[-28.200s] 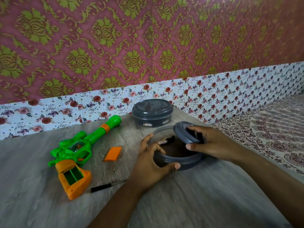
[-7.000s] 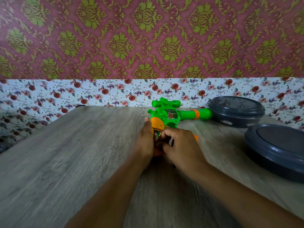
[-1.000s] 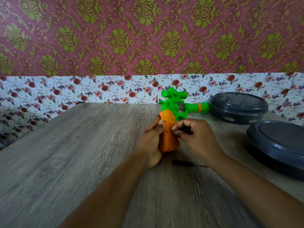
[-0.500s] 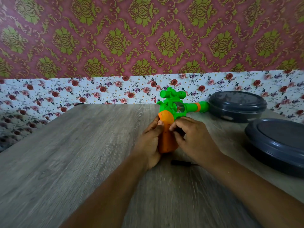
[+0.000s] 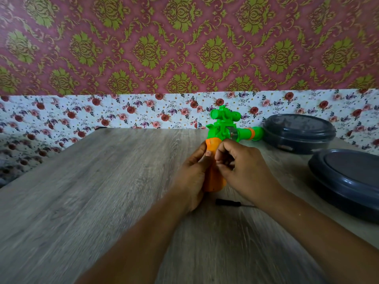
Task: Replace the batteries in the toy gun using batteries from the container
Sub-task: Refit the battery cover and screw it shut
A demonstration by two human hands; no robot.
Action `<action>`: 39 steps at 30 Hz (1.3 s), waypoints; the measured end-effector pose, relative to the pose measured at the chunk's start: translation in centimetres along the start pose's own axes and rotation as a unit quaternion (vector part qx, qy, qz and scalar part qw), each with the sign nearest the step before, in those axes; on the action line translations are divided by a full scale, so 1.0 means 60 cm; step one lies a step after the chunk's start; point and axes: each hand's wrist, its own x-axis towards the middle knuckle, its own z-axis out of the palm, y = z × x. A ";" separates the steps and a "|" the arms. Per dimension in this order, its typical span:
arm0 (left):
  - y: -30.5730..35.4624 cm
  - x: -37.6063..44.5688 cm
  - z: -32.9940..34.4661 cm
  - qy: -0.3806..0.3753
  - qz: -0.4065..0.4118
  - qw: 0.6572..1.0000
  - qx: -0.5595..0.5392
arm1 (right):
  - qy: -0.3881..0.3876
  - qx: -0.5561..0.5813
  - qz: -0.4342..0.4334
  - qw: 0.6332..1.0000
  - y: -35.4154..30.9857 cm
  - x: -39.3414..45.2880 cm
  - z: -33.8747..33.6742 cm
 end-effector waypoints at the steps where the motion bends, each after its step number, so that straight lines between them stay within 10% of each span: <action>1: -0.001 0.000 0.002 0.004 0.001 1.000 0.000 | -0.001 -0.002 0.008 1.000 0.000 0.000 -0.001; 16: -0.002 -0.004 0.004 0.014 -0.001 0.999 0.034 | -0.030 0.260 0.272 0.926 0.024 0.000 0.006; 23: 0.006 -0.001 -0.004 0.021 -0.018 1.000 -0.009 | -0.042 0.298 0.250 0.920 0.015 -0.004 0.006; 27: 0.016 0.000 -0.011 0.038 -0.063 0.995 -0.065 | -0.154 0.173 0.171 0.958 0.017 0.003 -0.046; 31: 0.025 0.001 -0.017 0.071 -0.093 0.986 -0.117 | -0.372 -0.035 0.132 0.918 0.022 -0.003 -0.055; 39: 0.024 0.001 -0.026 0.098 -0.107 0.980 -0.136 | -0.363 -0.125 0.106 0.917 0.017 -0.007 -0.035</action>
